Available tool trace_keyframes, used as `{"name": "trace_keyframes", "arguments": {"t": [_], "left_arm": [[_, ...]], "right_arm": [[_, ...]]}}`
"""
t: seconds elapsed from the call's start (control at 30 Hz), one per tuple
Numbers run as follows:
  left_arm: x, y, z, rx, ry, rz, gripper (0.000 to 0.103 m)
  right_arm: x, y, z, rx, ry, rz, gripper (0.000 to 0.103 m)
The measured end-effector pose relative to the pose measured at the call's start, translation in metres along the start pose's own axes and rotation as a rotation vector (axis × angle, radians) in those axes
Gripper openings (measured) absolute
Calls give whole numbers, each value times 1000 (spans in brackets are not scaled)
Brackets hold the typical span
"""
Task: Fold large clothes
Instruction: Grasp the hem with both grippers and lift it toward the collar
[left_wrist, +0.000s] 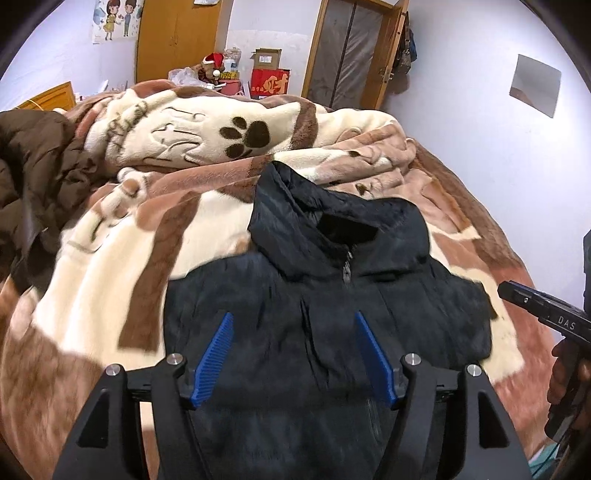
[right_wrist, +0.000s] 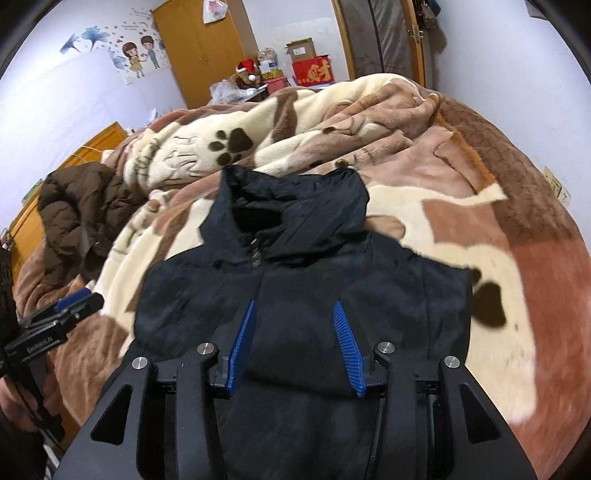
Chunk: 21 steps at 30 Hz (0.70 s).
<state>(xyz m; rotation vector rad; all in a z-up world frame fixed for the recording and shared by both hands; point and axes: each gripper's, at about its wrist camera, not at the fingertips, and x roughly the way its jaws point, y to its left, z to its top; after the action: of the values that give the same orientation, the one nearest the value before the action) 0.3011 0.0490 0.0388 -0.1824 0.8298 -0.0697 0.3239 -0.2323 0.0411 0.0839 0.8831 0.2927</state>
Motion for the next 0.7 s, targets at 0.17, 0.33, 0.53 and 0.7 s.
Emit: {"name": "trace_keyframes", "arguments": {"t": [0.17,0.33,0.53,0.7], "left_arm": [[62,12,41,-16,18,10,71],[127,25,72,-55,53,19,71],[200,19,108,-41,86,52,71],[247,15,121,-58,110,60,67]], "right_arm": [[52,-26,40,33,26,6,45],[106,-52,69,66,64,10,45],[156,-76,96,97,65,1,45],[191,-83,114,118,91,14,46]]}}
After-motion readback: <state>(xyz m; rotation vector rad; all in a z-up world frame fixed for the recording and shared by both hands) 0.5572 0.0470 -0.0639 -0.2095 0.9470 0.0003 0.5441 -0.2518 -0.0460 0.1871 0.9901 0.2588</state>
